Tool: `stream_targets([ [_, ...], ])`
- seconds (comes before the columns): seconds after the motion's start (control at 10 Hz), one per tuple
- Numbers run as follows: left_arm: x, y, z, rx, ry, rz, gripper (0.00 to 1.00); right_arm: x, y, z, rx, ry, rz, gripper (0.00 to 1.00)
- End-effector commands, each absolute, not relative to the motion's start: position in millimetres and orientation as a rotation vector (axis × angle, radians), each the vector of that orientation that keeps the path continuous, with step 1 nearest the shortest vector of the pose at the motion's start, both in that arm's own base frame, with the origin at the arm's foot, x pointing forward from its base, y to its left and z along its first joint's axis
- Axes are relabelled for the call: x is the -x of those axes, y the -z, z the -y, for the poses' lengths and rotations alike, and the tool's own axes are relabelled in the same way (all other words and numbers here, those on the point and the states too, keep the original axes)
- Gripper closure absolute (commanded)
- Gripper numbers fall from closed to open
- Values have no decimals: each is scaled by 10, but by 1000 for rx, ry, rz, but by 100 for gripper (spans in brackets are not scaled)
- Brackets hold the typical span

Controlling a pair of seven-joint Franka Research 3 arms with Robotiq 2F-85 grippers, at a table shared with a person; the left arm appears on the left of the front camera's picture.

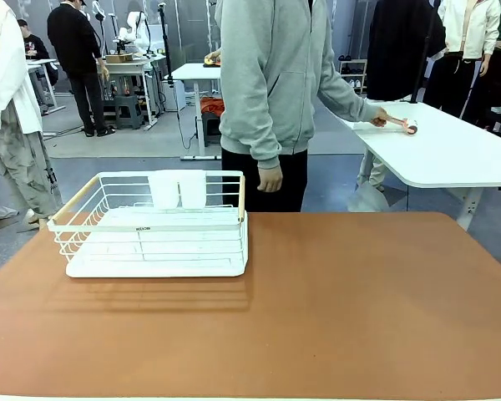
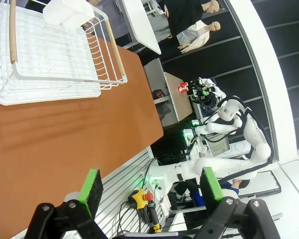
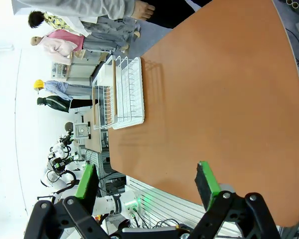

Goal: Clean the table.
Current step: Pick up the Lint Roller when the human hands it over.

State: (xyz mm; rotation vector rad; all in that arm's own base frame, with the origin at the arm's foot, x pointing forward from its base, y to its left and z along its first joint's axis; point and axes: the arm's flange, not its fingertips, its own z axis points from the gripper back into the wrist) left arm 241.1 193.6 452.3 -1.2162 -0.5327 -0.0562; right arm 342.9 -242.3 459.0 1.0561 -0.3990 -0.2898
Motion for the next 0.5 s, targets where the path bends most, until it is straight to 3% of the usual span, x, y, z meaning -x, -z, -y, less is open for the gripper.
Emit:
stream_targets([
  [0.0, -2398, -4553, -1933, 1233, 71, 556, 0, -3411, -4617, 2404, -1070, 275, 416, 0],
  [0.4, -2398, -4553, -1933, 1233, 71, 556, 0, -3411, -4617, 2404, -1070, 275, 416, 0],
])
